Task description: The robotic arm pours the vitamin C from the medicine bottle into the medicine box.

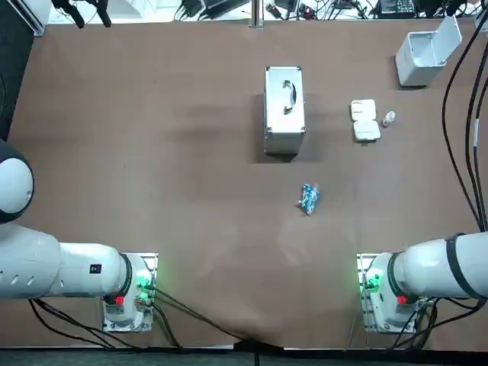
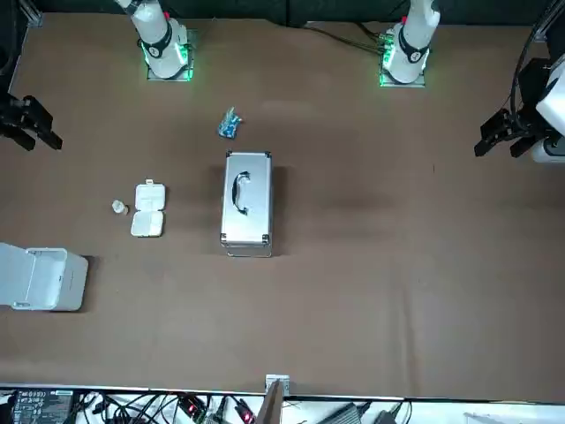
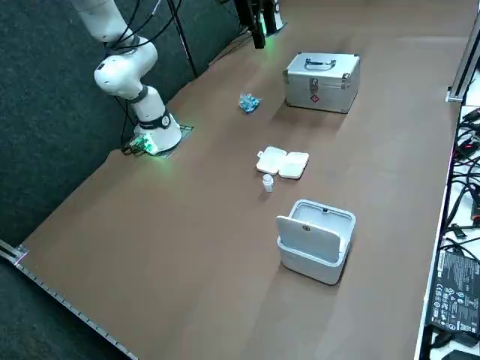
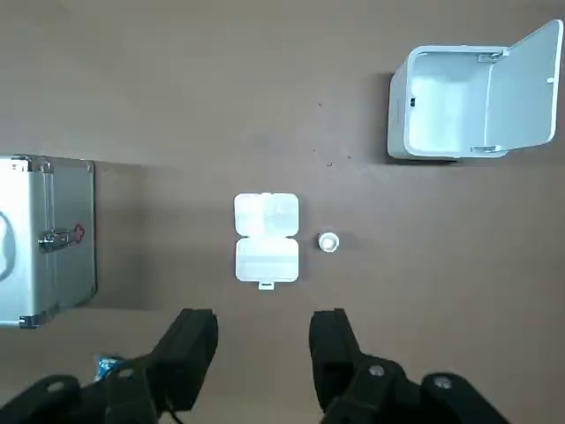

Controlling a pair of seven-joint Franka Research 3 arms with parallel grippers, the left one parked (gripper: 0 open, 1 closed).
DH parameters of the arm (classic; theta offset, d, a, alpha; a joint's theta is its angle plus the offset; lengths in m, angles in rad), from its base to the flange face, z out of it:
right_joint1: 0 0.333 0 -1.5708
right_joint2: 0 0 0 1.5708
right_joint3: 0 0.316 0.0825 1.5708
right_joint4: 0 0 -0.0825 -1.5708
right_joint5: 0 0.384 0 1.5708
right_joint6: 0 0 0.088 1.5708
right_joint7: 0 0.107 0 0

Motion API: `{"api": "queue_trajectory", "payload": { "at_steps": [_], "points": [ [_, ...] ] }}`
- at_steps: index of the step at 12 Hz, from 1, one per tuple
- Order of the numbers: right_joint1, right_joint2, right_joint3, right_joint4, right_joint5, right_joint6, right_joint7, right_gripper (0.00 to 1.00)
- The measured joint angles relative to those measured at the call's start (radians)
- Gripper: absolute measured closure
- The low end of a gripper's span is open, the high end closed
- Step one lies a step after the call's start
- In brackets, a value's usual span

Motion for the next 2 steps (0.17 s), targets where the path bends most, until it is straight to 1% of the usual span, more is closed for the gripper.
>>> {"api": "queue_trajectory", "payload": {
  "at_steps": [2],
  "points": [
    [0.0,0.0,0.0,0.0,0.0,0.0,0.001,0.33]
  ]
}}
